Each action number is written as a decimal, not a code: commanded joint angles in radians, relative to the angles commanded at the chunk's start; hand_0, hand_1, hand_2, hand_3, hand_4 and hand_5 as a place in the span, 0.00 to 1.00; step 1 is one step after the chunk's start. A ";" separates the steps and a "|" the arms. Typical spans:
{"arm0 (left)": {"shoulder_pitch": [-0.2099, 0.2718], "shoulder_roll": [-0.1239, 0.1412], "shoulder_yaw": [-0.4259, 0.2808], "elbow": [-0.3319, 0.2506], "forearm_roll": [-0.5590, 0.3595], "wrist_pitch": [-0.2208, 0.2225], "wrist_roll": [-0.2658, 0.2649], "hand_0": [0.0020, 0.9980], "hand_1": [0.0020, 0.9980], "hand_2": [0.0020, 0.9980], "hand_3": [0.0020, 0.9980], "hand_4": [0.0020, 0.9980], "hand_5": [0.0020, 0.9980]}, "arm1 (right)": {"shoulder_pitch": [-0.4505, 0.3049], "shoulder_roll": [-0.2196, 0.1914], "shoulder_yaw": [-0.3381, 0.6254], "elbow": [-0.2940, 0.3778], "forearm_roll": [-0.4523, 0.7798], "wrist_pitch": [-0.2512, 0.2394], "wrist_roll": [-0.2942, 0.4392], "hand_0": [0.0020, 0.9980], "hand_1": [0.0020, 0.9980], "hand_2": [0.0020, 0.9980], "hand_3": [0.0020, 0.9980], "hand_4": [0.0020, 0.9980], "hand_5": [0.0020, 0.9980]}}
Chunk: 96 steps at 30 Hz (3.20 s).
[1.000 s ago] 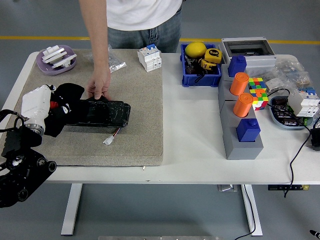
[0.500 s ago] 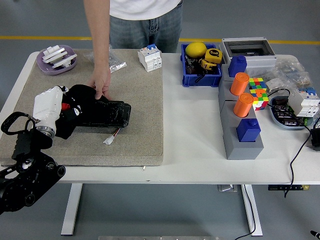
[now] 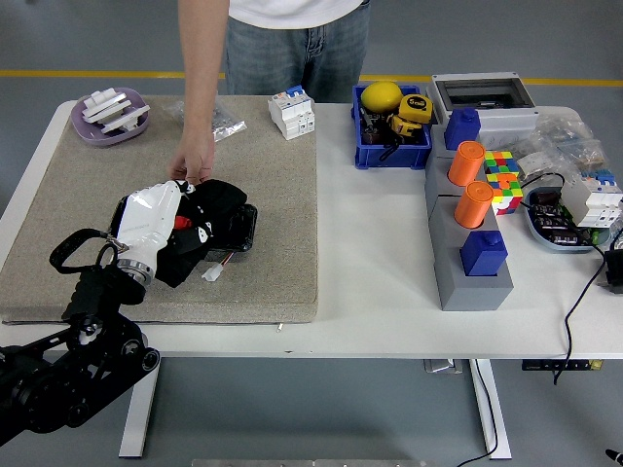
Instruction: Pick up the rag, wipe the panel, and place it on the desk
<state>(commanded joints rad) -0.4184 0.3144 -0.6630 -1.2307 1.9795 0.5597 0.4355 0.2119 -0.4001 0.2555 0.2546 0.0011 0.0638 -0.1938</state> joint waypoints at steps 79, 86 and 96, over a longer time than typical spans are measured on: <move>0.001 0.106 -0.338 0.396 -0.200 -0.021 -0.146 0.33 0.35 0.48 0.50 0.60 0.00 | 0.009 0.003 0.003 0.002 0.003 -0.003 -0.006 0.72 0.67 0.69 0.64 1.00 0.56; 0.003 0.098 -0.331 0.405 -0.227 -0.048 -0.157 0.45 0.55 0.56 0.58 0.77 0.09 | 0.009 0.007 -0.001 0.002 0.005 -0.003 -0.004 0.72 0.67 0.69 0.64 1.00 0.55; 0.011 0.092 -0.331 0.403 -0.225 -0.064 -0.162 0.47 0.61 0.59 0.57 0.91 0.26 | 0.004 0.005 0.009 0.001 -0.007 -0.005 -0.010 0.72 0.67 0.69 0.64 1.00 0.55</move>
<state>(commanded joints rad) -0.4072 0.4062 -0.9940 -0.8279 1.7540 0.4957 0.2732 0.2160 -0.3954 0.2643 0.2560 -0.0061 0.0586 -0.2039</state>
